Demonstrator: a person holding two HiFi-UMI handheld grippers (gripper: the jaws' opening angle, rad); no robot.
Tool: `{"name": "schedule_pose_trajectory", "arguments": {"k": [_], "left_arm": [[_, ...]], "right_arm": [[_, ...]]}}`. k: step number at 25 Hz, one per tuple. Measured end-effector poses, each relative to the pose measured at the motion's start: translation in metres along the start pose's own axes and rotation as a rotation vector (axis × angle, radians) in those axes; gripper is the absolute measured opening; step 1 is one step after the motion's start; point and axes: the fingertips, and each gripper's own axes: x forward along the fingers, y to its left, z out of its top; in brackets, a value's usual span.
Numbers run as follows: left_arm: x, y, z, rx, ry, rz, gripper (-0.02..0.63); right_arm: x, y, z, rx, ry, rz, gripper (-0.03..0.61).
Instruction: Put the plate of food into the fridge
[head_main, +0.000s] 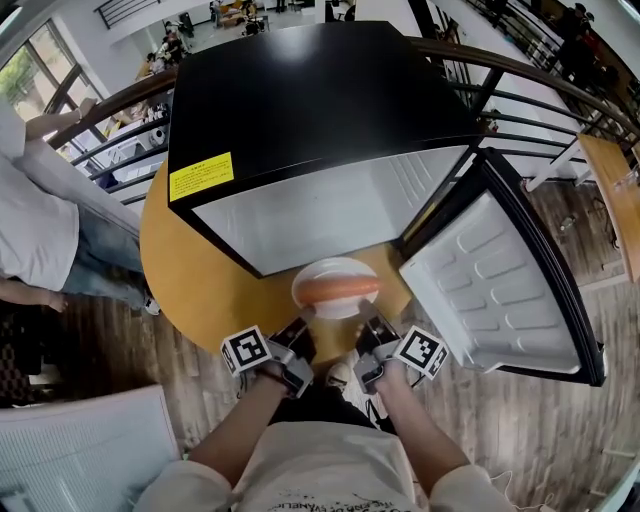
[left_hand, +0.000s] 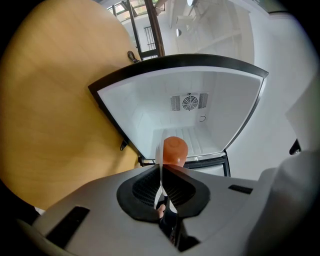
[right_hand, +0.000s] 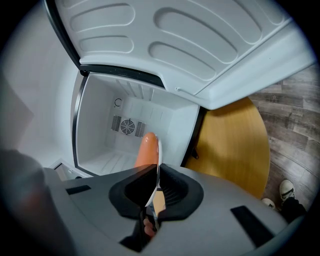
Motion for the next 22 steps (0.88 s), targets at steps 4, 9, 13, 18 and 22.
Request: {"name": "schedule_pose_trajectory", "arguments": {"k": [4,9,13,18,22], "left_arm": [[0.014,0.002,0.01,-0.017,-0.019,-0.039,0.032],[0.026,0.009,0.024,-0.028,-0.043,-0.041,0.032],[0.033,0.017,0.035,-0.027,-0.065,-0.028,0.032],[0.04,0.03,0.045,-0.04,-0.097,0.009,0.032],[0.044,0.036,0.054,-0.056,-0.115,-0.002,0.032]], "right_arm": [[0.015,-0.007,0.007,0.003,-0.002,-0.005,0.035],[0.034,-0.012,0.016,-0.002,-0.003,-0.01,0.035],[0.048,-0.015,0.021,-0.008,-0.002,-0.017,0.035],[0.063,-0.021,0.027,-0.004,-0.013,-0.019,0.035],[0.075,-0.026,0.027,0.005,-0.009,-0.023,0.035]]}}
